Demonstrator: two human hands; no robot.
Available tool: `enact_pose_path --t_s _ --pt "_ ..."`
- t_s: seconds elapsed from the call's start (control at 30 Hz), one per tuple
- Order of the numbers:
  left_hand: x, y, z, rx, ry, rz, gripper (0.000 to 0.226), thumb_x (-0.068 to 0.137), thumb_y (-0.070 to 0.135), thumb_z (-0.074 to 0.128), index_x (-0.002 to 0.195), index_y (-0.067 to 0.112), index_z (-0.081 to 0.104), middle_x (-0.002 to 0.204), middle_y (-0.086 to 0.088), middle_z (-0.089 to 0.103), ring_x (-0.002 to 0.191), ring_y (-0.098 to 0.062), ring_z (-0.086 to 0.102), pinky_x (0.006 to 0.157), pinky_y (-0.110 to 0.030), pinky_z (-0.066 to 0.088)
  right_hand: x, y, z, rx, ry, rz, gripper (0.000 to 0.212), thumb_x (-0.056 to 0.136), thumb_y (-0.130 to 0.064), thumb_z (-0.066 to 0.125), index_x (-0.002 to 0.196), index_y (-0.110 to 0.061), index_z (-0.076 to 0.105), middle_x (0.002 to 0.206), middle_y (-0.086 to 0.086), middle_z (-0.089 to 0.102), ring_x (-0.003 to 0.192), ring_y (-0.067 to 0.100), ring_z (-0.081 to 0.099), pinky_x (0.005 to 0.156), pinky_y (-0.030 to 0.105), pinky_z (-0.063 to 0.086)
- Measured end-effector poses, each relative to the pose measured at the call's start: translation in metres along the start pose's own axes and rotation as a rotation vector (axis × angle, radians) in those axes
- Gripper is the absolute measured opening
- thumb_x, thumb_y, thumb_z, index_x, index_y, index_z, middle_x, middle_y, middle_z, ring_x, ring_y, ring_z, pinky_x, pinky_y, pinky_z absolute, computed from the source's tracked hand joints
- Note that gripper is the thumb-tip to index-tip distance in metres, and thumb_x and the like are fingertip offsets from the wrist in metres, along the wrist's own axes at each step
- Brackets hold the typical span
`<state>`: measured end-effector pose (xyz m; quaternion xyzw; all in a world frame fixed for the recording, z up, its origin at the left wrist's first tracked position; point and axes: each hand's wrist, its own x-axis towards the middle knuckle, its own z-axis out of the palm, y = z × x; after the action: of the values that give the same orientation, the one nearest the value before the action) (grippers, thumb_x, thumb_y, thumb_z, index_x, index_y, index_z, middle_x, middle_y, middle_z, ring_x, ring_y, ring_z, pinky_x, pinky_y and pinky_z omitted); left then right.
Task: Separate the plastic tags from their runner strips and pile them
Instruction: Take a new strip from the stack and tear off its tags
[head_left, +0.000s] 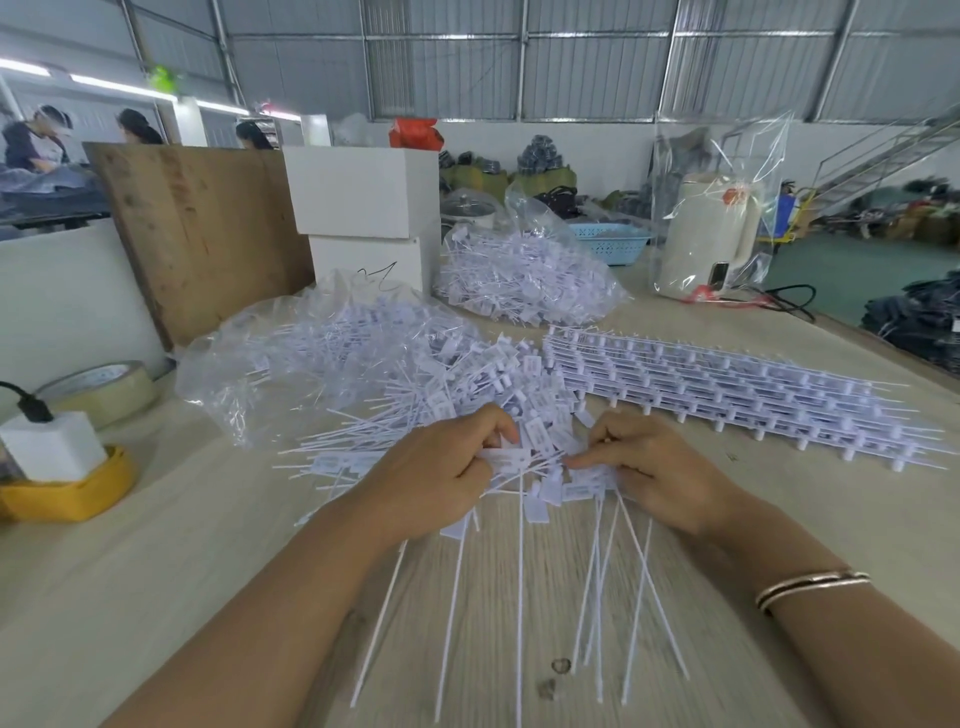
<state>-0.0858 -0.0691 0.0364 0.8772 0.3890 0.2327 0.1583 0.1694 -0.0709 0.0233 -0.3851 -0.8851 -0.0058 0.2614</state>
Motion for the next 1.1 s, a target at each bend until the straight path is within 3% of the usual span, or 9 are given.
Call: enact_pose_path --t_s 0.07,0.17,0.27,0.37,0.43,0.53,0.6,0.8,1.1 --pt "0.002 0.000 0.002 -0.029 -0.005 -0.005 0.033 0.092 0.013 0.041 0.104 0.043 0.037 0.093 0.024 0.047 0.059 -0.003 0.044 0.053 -0.022 0.034 0.001 -0.002 -0.004 0.010 0.088 0.000 0.047 0.068 0.019 0.052 0.098 -0.008 0.074 0.091 0.009 0.061 0.082 0.020 0.054 0.071 0.038 0.043" --pt "0.003 0.005 0.008 -0.094 0.022 0.014 0.037 0.092 0.008 0.042 0.094 0.044 0.036 0.084 0.036 0.045 0.054 -0.002 0.043 0.049 -0.016 0.034 0.004 -0.019 -0.004 -0.032 0.191 -0.064 0.040 0.075 -0.006 0.047 0.109 -0.010 0.068 0.097 0.008 0.062 0.086 0.023 0.059 0.071 0.036 0.046" --pt "0.003 0.008 0.013 -0.149 0.070 0.037 0.033 0.093 0.007 0.044 0.093 0.040 0.037 0.077 0.027 0.049 0.054 0.002 0.043 0.050 -0.014 0.034 0.010 -0.036 0.009 -0.115 0.136 -0.144 0.039 0.083 -0.024 0.058 0.121 -0.016 0.061 0.098 0.000 0.065 0.084 0.016 0.061 0.069 0.031 0.042" --pt "0.002 0.009 0.016 -0.177 0.092 0.019 0.029 0.093 0.009 0.045 0.095 0.037 0.040 0.075 0.014 0.046 0.055 0.000 0.041 0.053 -0.015 0.033 0.016 -0.035 0.017 -0.266 0.286 -0.225 0.022 0.078 -0.020 0.072 0.100 -0.017 0.073 0.078 -0.003 0.068 0.066 0.015 0.065 0.059 0.027 0.045" --pt "0.003 0.010 0.015 -0.143 0.115 0.014 0.021 0.095 0.013 0.046 0.099 0.033 0.045 0.071 0.016 0.046 0.058 0.002 0.043 0.054 -0.013 0.032 0.016 -0.032 0.016 -0.303 0.369 -0.276 0.014 0.083 -0.023 0.065 0.091 -0.017 0.075 0.075 -0.004 0.069 0.063 0.016 0.065 0.058 0.026 0.047" --pt "0.006 0.009 0.010 0.003 0.160 0.002 0.014 0.099 0.021 0.043 0.099 0.021 0.056 0.072 0.019 0.052 0.064 0.002 0.050 0.066 -0.015 0.036 0.013 -0.027 0.014 -0.289 0.420 -0.282 0.026 0.091 -0.029 0.052 0.090 -0.016 0.075 0.078 -0.003 0.070 0.065 0.017 0.065 0.058 0.028 0.048" --pt "0.007 0.009 0.009 0.107 0.144 -0.008 0.019 0.099 0.024 0.040 0.085 0.021 0.052 0.071 0.015 0.050 0.069 -0.008 0.049 0.077 -0.031 0.039 0.012 -0.027 0.015 -0.297 0.412 -0.273 0.026 0.092 -0.030 0.052 0.091 -0.016 0.074 0.079 -0.002 0.070 0.066 0.017 0.065 0.060 0.027 0.045" --pt "0.007 0.008 0.013 0.118 0.188 -0.024 0.018 0.097 0.024 0.047 0.079 0.021 0.046 0.064 0.013 0.041 0.068 -0.014 0.041 0.070 -0.030 0.024 0.014 -0.036 0.020 -0.371 0.380 -0.203 0.027 0.089 -0.037 0.054 0.090 -0.018 0.073 0.071 -0.005 0.065 0.061 0.014 0.062 0.060 0.027 0.034" --pt "0.010 0.007 0.014 0.303 0.165 0.125 0.023 0.097 0.038 0.043 0.082 0.020 0.045 0.076 0.011 0.041 0.079 -0.012 0.040 0.080 -0.032 0.029 0.010 -0.034 0.018 0.076 0.265 0.026 0.021 0.087 -0.024 0.057 0.087 -0.011 0.074 0.073 -0.001 0.071 0.064 0.014 0.064 0.064 0.028 0.045"
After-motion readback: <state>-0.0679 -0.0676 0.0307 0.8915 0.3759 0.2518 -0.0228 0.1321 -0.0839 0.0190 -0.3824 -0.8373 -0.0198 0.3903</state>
